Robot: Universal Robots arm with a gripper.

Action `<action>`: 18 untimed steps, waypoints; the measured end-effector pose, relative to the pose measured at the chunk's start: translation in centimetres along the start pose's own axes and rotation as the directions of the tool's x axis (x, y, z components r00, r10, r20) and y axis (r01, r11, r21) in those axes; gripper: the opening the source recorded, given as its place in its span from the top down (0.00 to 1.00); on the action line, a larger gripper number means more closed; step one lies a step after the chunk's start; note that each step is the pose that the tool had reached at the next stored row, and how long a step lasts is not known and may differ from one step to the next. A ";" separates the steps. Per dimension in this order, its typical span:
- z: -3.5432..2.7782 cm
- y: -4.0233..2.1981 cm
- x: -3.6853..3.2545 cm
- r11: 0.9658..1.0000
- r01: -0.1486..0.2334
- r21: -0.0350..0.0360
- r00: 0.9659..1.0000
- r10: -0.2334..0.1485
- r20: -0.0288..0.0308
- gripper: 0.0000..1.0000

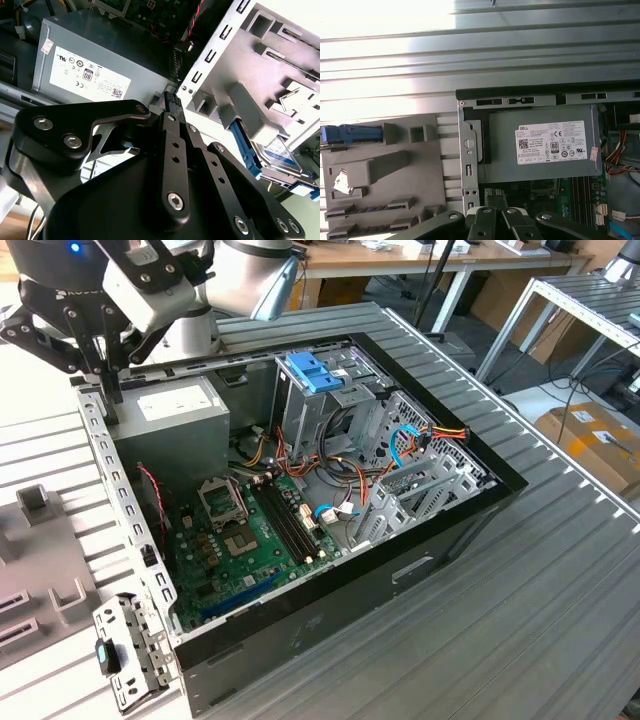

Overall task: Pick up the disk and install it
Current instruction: 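Reach for the disk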

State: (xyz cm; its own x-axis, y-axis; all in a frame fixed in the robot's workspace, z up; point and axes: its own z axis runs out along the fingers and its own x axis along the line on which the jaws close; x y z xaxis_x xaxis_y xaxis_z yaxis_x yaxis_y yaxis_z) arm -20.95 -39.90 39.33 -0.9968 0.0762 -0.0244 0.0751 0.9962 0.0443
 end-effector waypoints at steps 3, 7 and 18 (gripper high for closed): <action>-0.01 -0.03 0.36 1.000 0.000 0.000 1.000 0.000 0.000 0.89; -0.02 -0.06 0.79 1.000 0.000 0.000 1.000 0.000 0.000 0.89; -0.06 -0.18 2.38 1.000 0.000 0.000 1.000 0.000 0.000 0.89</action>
State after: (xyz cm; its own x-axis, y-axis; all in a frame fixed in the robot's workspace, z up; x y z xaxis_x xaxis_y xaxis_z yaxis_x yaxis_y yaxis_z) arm -23.34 -39.90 39.33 -0.9968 0.0762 -0.0245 0.0750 0.9962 0.0444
